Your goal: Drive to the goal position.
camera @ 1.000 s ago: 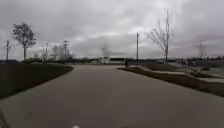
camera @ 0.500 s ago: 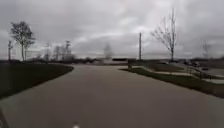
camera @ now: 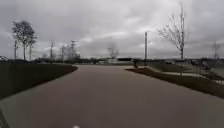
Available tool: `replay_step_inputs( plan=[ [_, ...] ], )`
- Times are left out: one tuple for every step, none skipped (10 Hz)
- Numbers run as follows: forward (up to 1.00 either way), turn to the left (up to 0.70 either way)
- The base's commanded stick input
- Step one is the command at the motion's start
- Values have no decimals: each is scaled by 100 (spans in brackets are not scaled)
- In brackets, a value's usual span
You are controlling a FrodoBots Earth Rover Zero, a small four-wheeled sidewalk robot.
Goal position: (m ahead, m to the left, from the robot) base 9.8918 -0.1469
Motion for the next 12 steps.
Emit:
replay_step_inputs(
  plan=[
    [100,40],
    [100,7],
    [100,0],
    [100,0],
    [100,0],
    [100,21],
    [100,40],
    [100,40],
    [100,25],
    [100,5],
    [100,0],
    [100,0]
  ],
)
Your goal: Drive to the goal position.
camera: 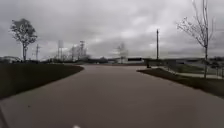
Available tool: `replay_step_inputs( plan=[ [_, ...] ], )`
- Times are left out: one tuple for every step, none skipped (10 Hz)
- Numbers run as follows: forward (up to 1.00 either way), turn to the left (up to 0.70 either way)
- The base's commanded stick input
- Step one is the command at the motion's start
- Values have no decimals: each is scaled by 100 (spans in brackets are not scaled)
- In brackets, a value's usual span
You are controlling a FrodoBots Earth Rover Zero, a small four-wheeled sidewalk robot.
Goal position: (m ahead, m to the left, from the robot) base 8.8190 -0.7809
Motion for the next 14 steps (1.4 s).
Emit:
replay_step_inputs(
  plan=[
    [100,16],
    [100,16],
    [100,0],
    [100,0],
    [100,0],
    [100,0],
    [100,0],
    [100,0],
    [100,0],
    [100,0],
    [100,0],
    [100,0],
    [100,0],
    [100,0]
  ],
)
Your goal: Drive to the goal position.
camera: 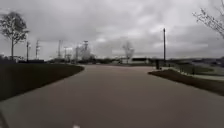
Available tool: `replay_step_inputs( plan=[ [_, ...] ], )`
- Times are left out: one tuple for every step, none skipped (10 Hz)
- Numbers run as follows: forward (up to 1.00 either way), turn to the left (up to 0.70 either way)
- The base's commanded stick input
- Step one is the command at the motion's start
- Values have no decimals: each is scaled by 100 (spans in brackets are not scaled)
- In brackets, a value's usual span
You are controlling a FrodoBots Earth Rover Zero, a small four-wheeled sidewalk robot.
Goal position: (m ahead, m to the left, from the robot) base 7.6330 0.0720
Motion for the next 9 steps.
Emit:
replay_step_inputs(
  plan=[
    [100,0],
    [100,0],
    [100,0],
    [100,0],
    [100,0],
    [100,10],
    [100,40],
    [100,40],
    [100,40]
  ],
)
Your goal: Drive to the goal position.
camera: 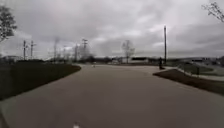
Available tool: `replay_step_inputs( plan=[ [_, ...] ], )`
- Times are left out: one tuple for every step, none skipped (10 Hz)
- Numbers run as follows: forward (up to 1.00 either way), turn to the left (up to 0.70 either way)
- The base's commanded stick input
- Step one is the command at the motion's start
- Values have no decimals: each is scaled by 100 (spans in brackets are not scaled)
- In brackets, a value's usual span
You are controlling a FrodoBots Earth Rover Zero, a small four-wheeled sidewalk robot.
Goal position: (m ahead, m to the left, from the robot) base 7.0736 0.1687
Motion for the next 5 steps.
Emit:
replay_step_inputs(
  plan=[
    [100,0],
    [100,0],
    [100,0],
    [100,0],
    [100,0]
  ],
)
